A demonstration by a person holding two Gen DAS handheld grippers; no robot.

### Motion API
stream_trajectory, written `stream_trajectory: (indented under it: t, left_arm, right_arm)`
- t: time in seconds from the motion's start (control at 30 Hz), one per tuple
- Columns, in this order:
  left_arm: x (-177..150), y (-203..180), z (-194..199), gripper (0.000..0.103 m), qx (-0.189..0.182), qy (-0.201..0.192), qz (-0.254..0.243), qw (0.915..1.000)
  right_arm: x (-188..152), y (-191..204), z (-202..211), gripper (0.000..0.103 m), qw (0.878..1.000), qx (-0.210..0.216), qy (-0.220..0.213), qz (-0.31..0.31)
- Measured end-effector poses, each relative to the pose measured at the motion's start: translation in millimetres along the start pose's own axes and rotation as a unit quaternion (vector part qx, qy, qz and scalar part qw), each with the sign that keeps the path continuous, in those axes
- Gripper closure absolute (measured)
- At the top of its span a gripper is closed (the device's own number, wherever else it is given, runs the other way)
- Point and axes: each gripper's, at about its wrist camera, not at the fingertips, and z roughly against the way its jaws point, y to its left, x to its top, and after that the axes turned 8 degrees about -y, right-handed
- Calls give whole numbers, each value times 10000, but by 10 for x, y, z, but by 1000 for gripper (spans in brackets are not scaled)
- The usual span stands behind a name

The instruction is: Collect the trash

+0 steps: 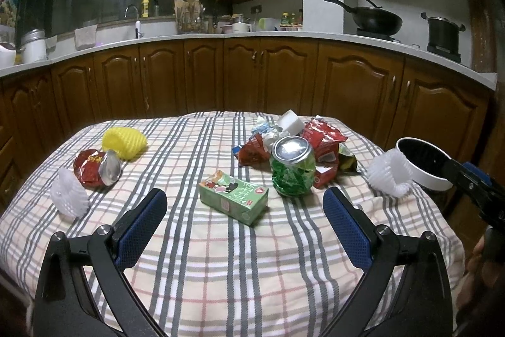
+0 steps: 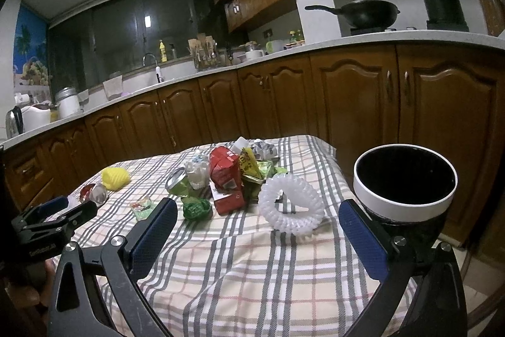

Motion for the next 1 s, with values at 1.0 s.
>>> stream_trajectory:
  t: [1.0]
  left_arm:
    - [-102,65,-221,2,-56,359,160,9992]
  right_arm:
    - [-62,3,-105,0,9998,23,190,-80]
